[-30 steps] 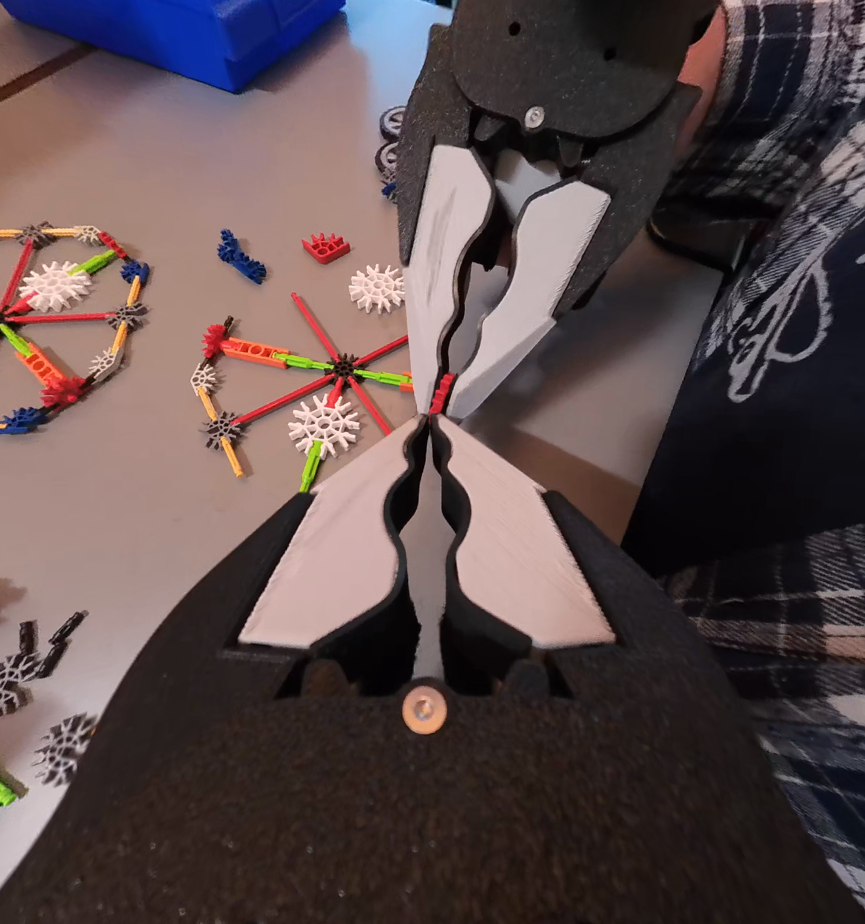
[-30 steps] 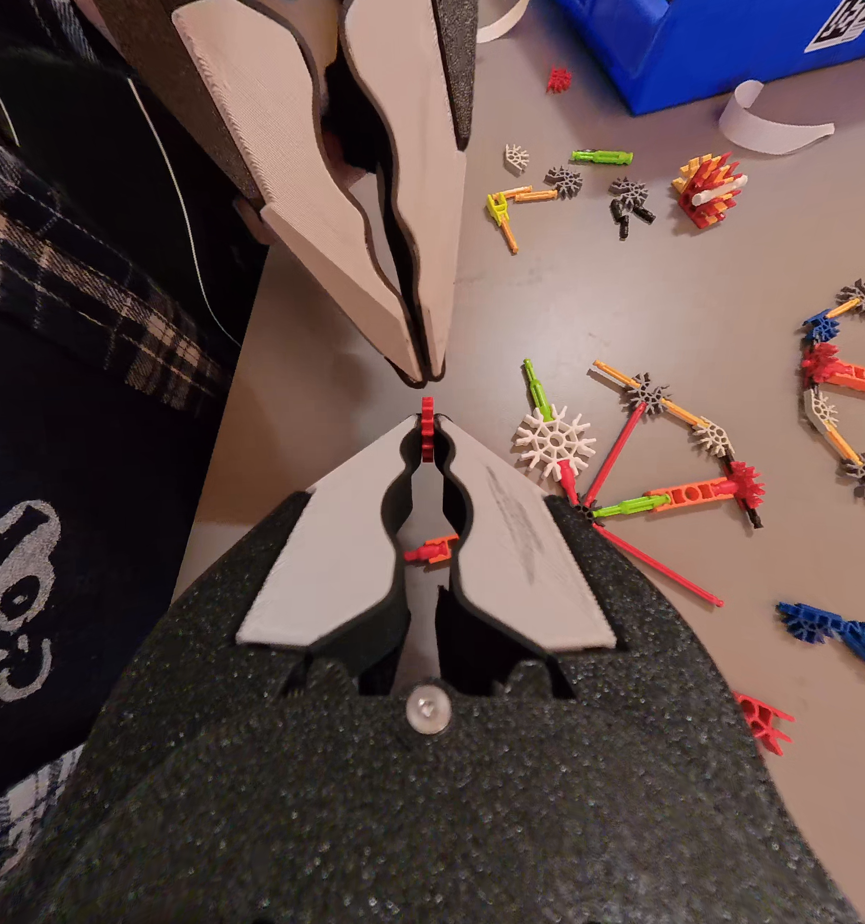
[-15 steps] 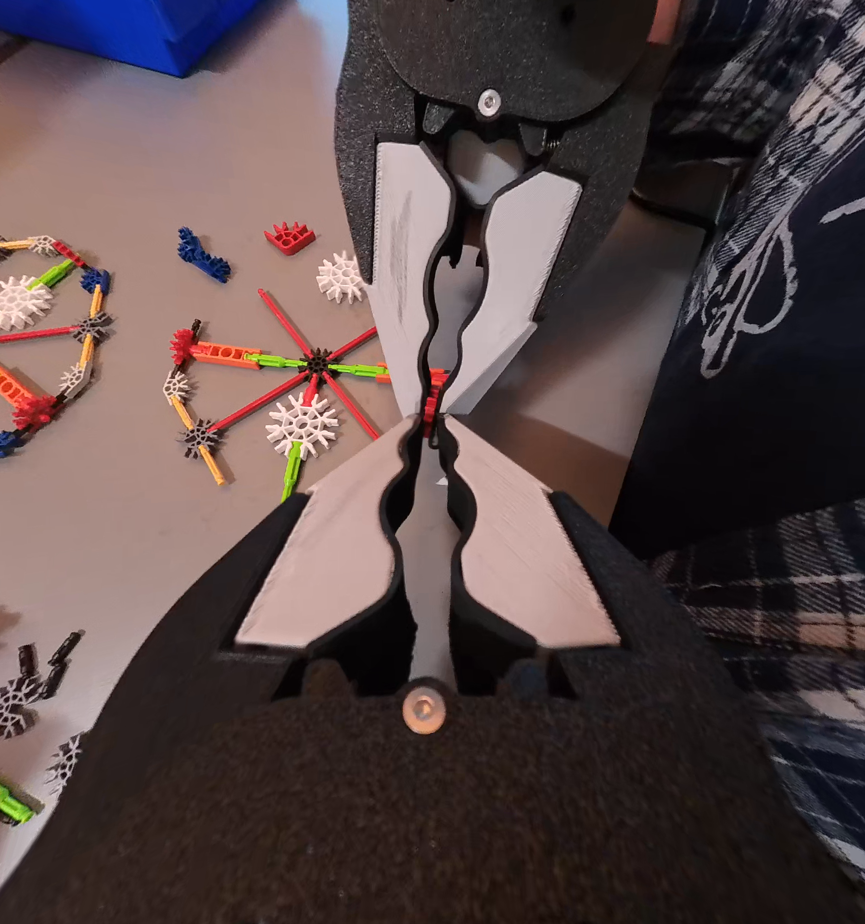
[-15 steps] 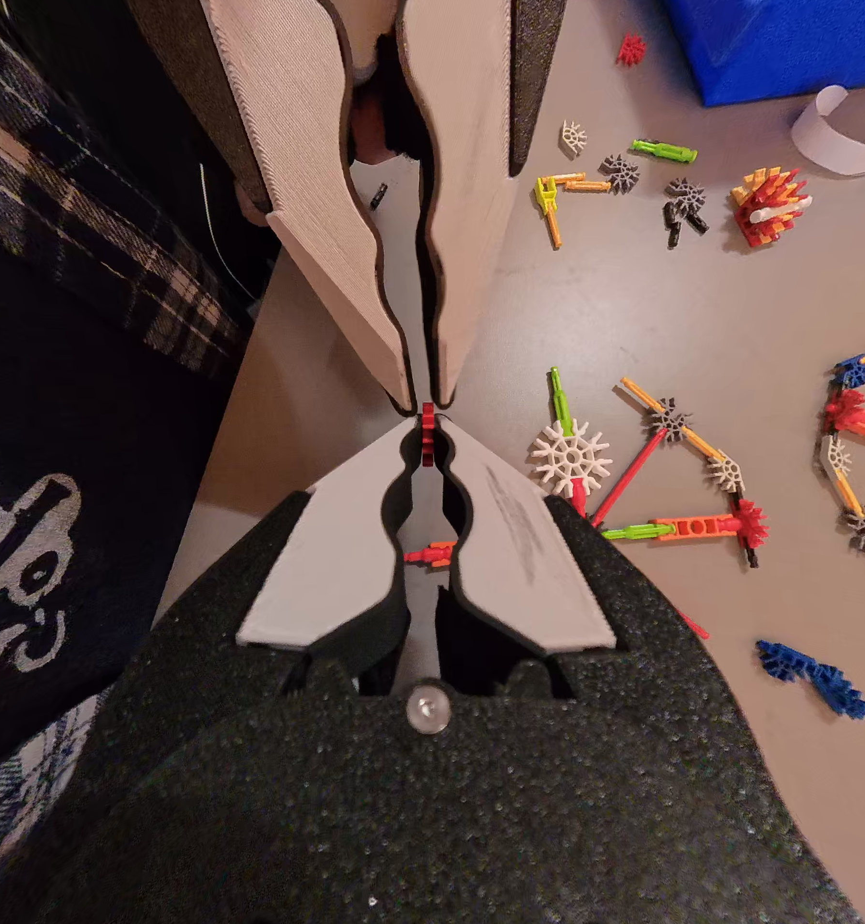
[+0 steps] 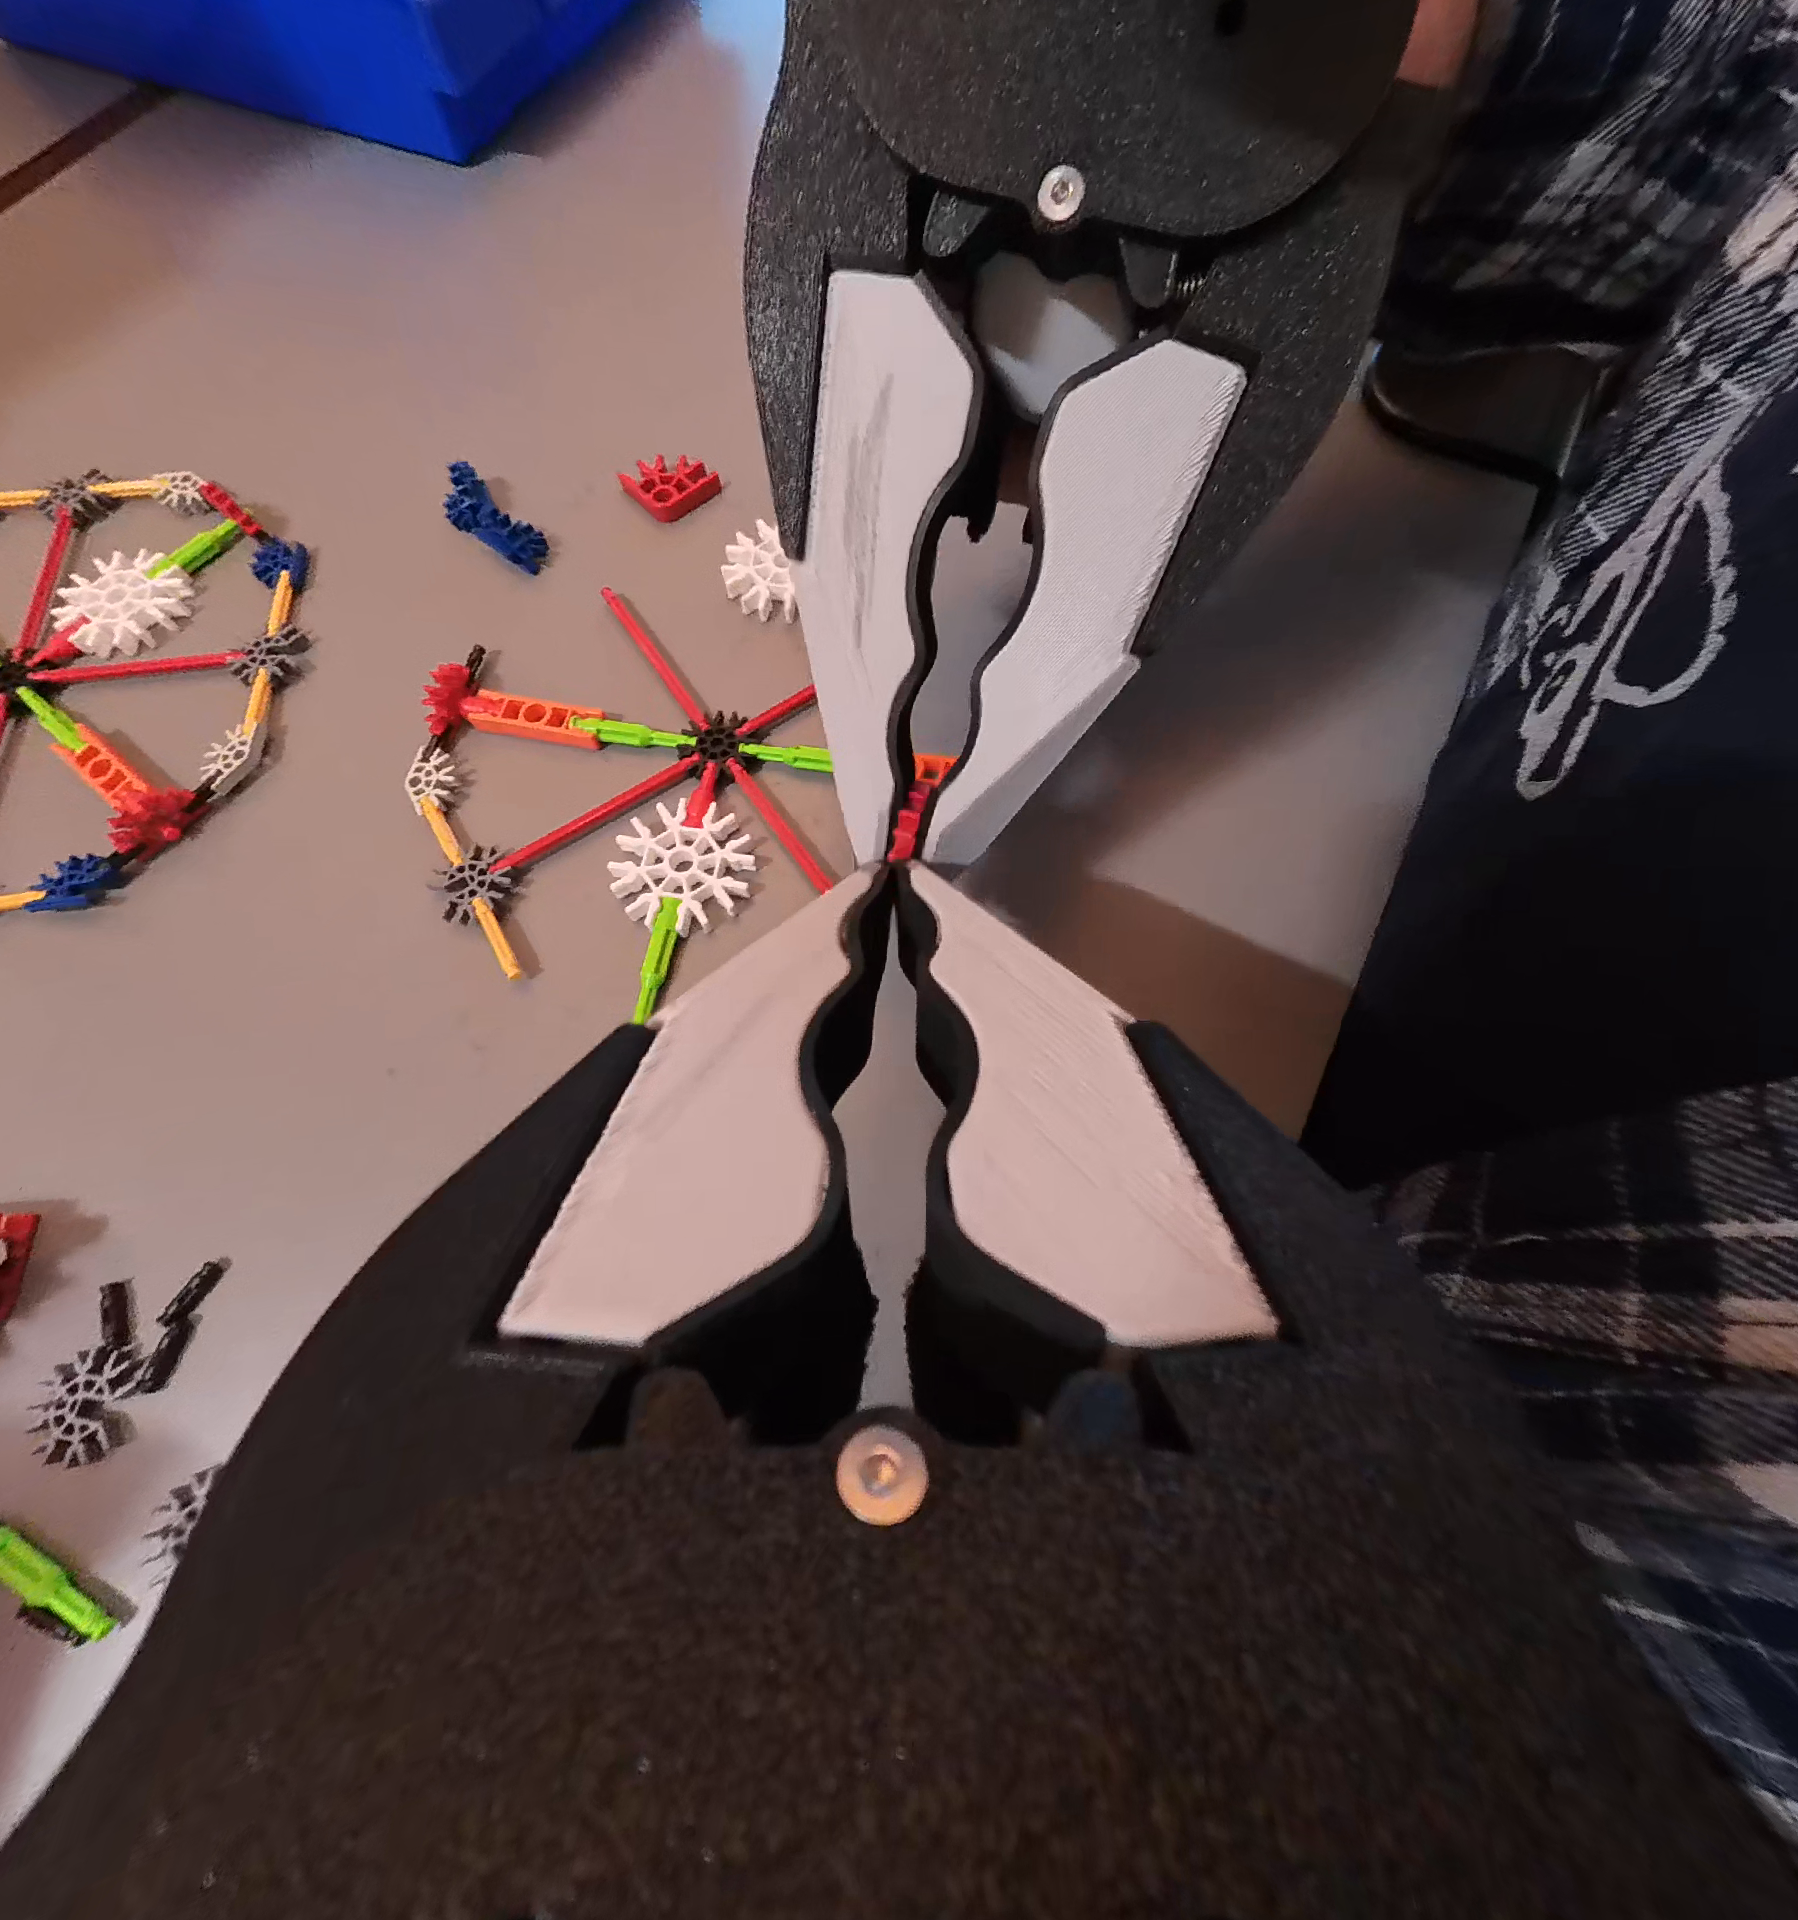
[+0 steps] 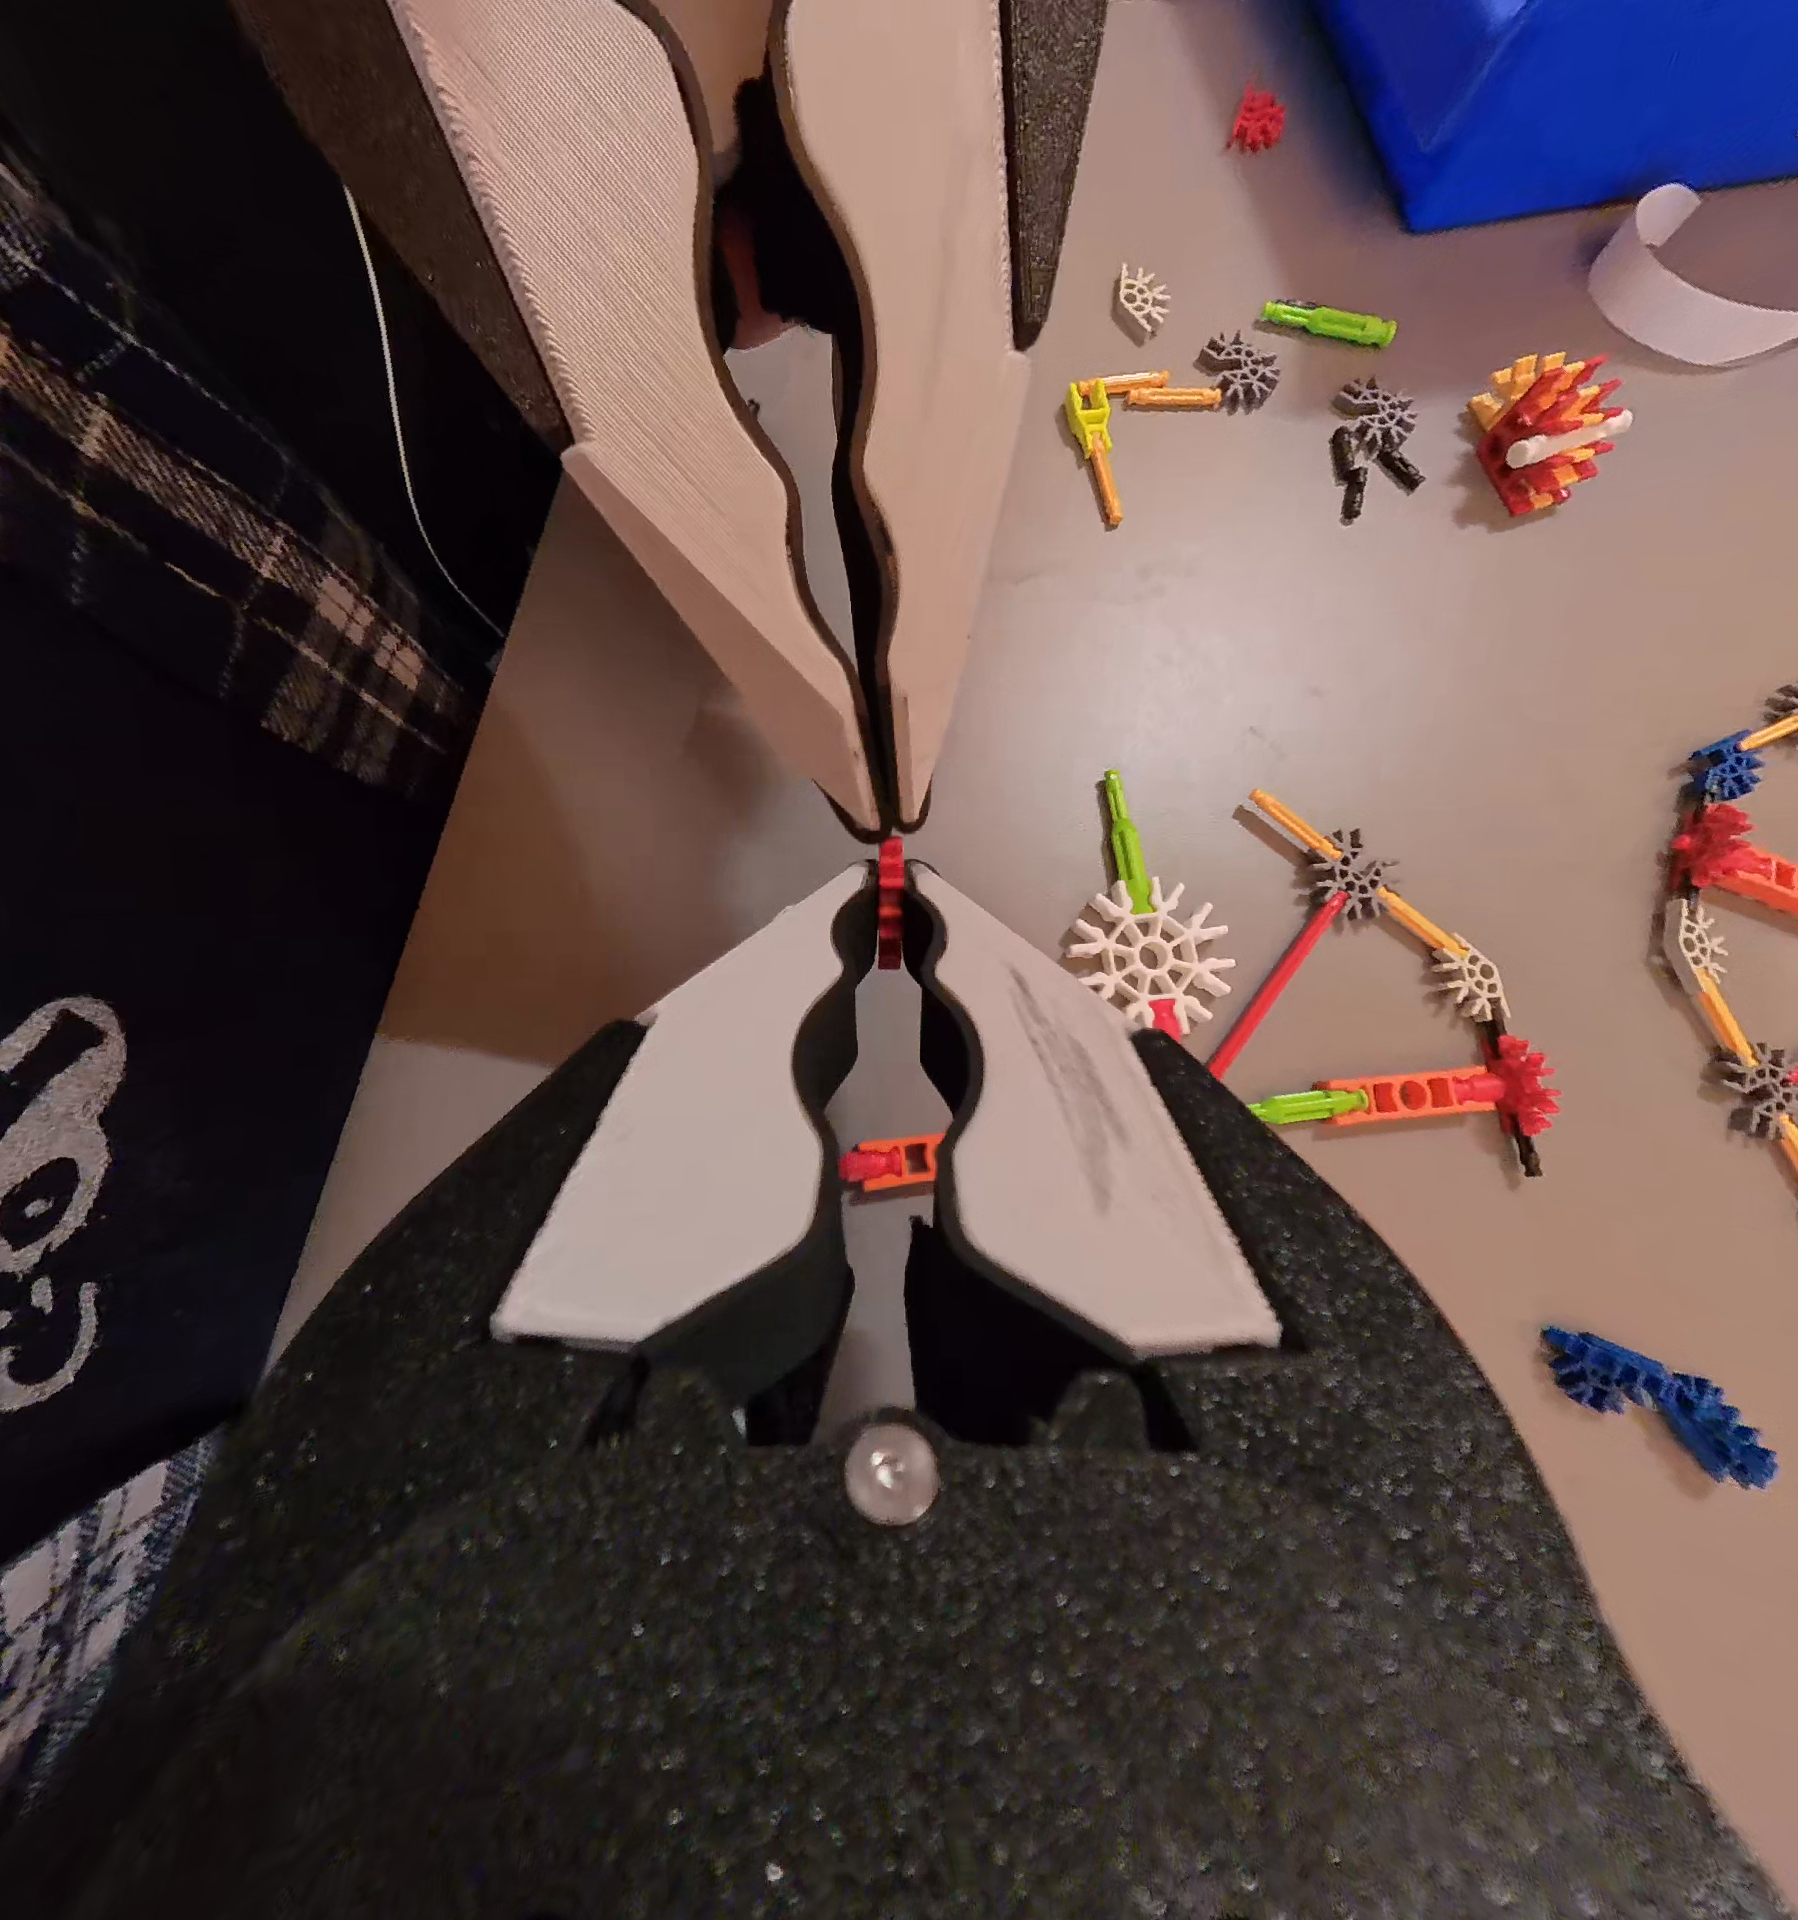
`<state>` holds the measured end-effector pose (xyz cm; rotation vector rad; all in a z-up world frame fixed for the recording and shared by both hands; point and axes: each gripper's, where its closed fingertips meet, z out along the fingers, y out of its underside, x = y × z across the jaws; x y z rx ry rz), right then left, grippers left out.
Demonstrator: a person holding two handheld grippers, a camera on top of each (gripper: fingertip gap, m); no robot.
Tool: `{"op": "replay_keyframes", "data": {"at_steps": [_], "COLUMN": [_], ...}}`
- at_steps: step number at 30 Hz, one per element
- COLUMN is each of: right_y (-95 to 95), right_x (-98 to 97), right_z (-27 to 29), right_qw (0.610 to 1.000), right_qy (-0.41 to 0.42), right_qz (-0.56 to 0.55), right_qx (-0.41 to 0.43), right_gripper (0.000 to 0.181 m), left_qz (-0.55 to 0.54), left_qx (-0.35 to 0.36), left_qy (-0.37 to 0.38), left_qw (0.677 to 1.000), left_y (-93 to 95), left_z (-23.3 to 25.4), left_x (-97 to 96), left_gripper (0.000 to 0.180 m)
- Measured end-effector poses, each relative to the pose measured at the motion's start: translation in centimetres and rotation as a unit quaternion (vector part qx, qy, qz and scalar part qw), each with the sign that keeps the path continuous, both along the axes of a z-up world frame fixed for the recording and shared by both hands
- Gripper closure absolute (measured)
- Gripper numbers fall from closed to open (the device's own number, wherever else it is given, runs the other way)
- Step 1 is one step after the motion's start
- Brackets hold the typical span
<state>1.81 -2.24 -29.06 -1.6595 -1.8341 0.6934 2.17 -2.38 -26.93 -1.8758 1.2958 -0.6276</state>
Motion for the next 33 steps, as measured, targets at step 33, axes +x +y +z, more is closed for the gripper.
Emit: {"op": "replay_keyframes", "data": {"at_steps": [33], "right_y": [2.2], "right_x": [2.1], "right_z": [-3.1], "right_qw": [0.988], "right_qy": [-0.002], "right_qz": [-0.151], "right_qx": [-0.032], "right_gripper": [0.179], "left_qz": [0.181], "left_qx": [-0.086], "left_qy": [0.082], "left_qw": [0.976], "left_y": [8.9], "left_z": [-5.7], "left_x": [-3.8], "left_gripper": [0.175]}}
